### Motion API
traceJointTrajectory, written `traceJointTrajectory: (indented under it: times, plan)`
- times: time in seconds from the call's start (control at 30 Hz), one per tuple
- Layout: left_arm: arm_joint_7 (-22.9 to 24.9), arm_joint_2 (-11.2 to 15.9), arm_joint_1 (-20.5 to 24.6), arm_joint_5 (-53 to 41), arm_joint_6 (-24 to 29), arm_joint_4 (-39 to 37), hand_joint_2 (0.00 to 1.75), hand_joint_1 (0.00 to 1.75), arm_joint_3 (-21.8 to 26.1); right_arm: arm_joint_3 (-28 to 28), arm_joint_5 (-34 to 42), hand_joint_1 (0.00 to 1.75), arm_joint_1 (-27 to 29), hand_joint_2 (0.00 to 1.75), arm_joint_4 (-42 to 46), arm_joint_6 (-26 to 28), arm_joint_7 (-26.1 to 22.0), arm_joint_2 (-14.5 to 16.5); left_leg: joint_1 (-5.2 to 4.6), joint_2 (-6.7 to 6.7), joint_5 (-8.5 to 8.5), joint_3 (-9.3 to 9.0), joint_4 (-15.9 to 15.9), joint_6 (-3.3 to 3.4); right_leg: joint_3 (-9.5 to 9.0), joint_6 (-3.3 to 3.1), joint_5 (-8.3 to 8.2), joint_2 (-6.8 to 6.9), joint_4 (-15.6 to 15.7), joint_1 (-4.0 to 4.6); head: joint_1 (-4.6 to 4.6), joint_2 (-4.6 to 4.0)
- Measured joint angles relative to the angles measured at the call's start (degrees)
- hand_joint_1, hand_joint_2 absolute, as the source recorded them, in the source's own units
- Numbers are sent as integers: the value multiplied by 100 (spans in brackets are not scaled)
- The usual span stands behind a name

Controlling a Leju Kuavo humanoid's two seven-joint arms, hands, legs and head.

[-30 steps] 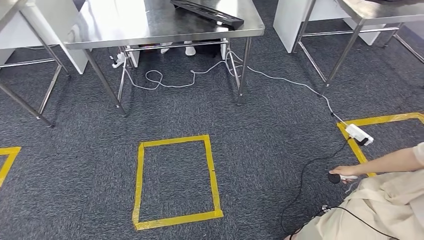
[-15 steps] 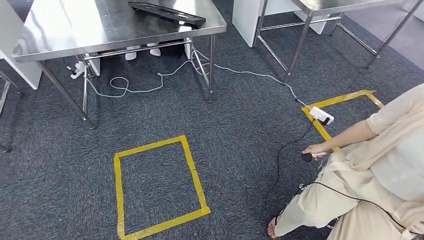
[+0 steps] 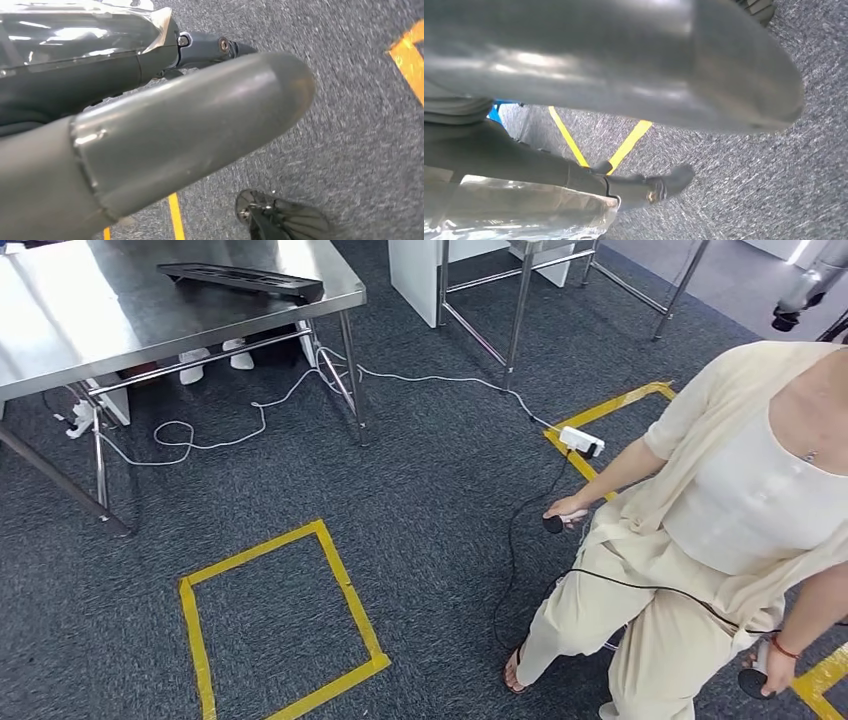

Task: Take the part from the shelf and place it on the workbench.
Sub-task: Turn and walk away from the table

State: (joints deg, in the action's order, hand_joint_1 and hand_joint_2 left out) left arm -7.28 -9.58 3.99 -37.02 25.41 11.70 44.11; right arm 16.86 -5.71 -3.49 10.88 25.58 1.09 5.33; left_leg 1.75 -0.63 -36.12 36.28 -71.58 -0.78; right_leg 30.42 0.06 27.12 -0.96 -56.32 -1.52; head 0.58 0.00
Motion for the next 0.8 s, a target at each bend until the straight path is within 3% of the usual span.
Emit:
traceJointTrajectory:
  times: [0.03, 0.07, 0.1, 0.17, 0.23, 0.3, 0.33, 0.4, 0.47, 0.53, 0.57, 0.6, 0.67, 0.73, 0.8]
  plan:
    - [1, 1, -8, -11, -7, -1, 0, 0, 0, 2, 4, 0, 2, 0, 0, 0, 2, 3, 1, 30, 2, 62, -136, -2, 1, -4, -3, -70, -4, 10, 2, 0]
    - [2, 1, -12, -23, -13, -1, 0, 0, 0, 4, 11, 0, 6, 0, 0, 0, 3, 2, 6, 51, 118, 28, -62, 1, -3, -6, -5, -146, -13, 14, 1, 0]
    - [1, 2, -12, -31, -20, -1, 0, 0, -1, 7, 17, 0, 8, 0, 0, 0, 4, 1, 16, 88, 317, -96, 211, 6, -8, -4, -4, -222, -25, 12, 1, 0]
    - [-6, 5, -12, -40, -28, -2, 0, 0, -1, 10, 28, 0, 0, 0, 0, 1, 5, 5, 49, 330, 661, -419, 935, 26, 17, 12, 2, -366, -71, 25, -4, 0]
    - [-13, 8, -4, -49, -31, -4, 0, 0, -2, 13, 35, 0, -11, 0, 0, 1, 5, 11, 42, 502, 747, -561, 1295, 64, 88, 78, -13, -487, -100, 37, -7, 0]
    - [-16, 6, 9, -52, -31, -4, 0, 0, -7, 20, 38, 0, 5, 0, -1, 3, 5, 12, 3, 415, 759, -561, 1342, 142, 172, 179, -56, -594, -81, 31, -8, 0]
    - [-17, 4, 13, -51, -31, -4, 0, 0, -15, 26, 38, 0, 18, 0, -1, 4, 5, 10, -7, 347, 788, -568, 1378, 195, 213, 213, -52, -561, -102, 29, -7, 0]
    - [-21, 3, 7, -51, -31, -4, 0, 0, -37, 35, 38, 0, 18, 0, -1, 6, 5, 7, -3, 188, 849, -571, 1450, 291, 399, 209, 128, -314, -428, 50, 16, 0]
    - [-24, 5, -3, -51, -30, -4, 0, 0, -54, 36, 38, 0, 6, 0, 0, 6, 5, 9, -28, 19, 865, -553, 1457, 331, 757, 150, 477, -51, -1150, 47, 40, 0]
    - [-24, 5, -6, -51, -30, -5, 0, 0, -70, 37, 38, 0, 11, 0, -1, 6, 5, 9, -53, -152, 866, -539, 1455, 337, 974, 165, 659, 19, -1675, 39, 49, -1]
    - [-24, 5, -7, -52, -30, -5, 0, 0, -76, 38, 38, 0, 18, 0, -1, 6, 5, 7, -60, -230, 866, -537, 1454, 337, 914, 201, 624, 42, -1633, 39, 58, -1]
    - [-24, 5, -5, -54, -30, -5, 0, 0, -80, 39, 40, 0, 24, 0, -1, 6, 5, 1, -63, -302, 866, -540, 1454, 335, 732, 242, 518, 82, -1363, 38, 66, -1]
    - [-24, 5, -1, -68, -31, -5, 0, 0, -84, 41, 48, 0, 14, 0, 0, 7, 5, -10, -85, -426, 855, -564, 1444, 308, 230, 283, 270, 336, -531, 56, 107, 0]
    - [-21, 7, 5, -88, -32, -5, 0, 0, -86, 44, 56, 0, -8, 0, 0, 9, 12, -14, -119, -530, 830, -603, 1434, 245, -16, 240, 137, 523, -71, 96, 157, -1]
    - [-7, 8, 20, -123, -32, -5, 0, 0, -91, 55, 66, 0, -4, 0, 0, 13, 18, -18, -120, -637, 812, -643, 1437, 177, -5, 171, 96, 443, -34, 120, 181, -1]
